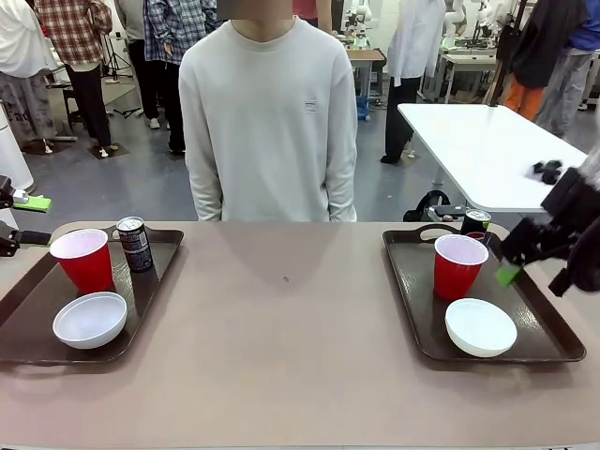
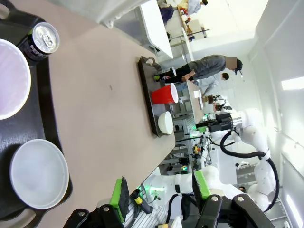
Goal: Prepare tableware on both trays.
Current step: Pick up a Picnic Bowl from the table and place it on a Handle tray.
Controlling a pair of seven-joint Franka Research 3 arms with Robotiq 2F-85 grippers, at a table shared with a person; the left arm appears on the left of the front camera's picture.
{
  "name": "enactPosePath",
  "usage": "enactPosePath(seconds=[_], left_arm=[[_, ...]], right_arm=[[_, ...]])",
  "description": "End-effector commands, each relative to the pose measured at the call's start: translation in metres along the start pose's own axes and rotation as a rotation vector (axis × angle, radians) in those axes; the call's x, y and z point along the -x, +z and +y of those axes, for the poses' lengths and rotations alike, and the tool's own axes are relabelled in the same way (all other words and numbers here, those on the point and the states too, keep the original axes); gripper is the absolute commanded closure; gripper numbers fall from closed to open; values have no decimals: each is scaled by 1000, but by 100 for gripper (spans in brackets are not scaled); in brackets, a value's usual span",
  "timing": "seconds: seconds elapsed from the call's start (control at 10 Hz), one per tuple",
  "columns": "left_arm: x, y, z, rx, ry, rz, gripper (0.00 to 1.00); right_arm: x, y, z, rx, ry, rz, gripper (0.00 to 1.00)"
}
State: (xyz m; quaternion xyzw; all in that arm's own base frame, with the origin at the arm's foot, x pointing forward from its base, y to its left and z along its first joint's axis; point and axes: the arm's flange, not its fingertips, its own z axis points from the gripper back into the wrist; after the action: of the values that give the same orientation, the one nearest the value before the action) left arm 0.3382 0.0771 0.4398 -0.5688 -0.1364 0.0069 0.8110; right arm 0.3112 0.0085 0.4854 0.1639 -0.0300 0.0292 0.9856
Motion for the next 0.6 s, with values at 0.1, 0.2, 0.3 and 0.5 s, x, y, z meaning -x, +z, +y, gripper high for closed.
enactPosePath(seconds=[0.1,0.2,0.3,0.5], left_arm=[[-1,0,-1,21,-9,-13,28],[-1,0,-1,21,-9,-13,28],[-1,0,-1,21,-9,-13,28],[-1,0,-1,21,-9,-13,28]], right_arm=[[29,9,-37,-502,-114,-272,0],[35,9,-48,-677,-148,-274,0],[43,8,-55,-773,-146,-209,0],[52,-5,-64,-767,-151,-60,0]])
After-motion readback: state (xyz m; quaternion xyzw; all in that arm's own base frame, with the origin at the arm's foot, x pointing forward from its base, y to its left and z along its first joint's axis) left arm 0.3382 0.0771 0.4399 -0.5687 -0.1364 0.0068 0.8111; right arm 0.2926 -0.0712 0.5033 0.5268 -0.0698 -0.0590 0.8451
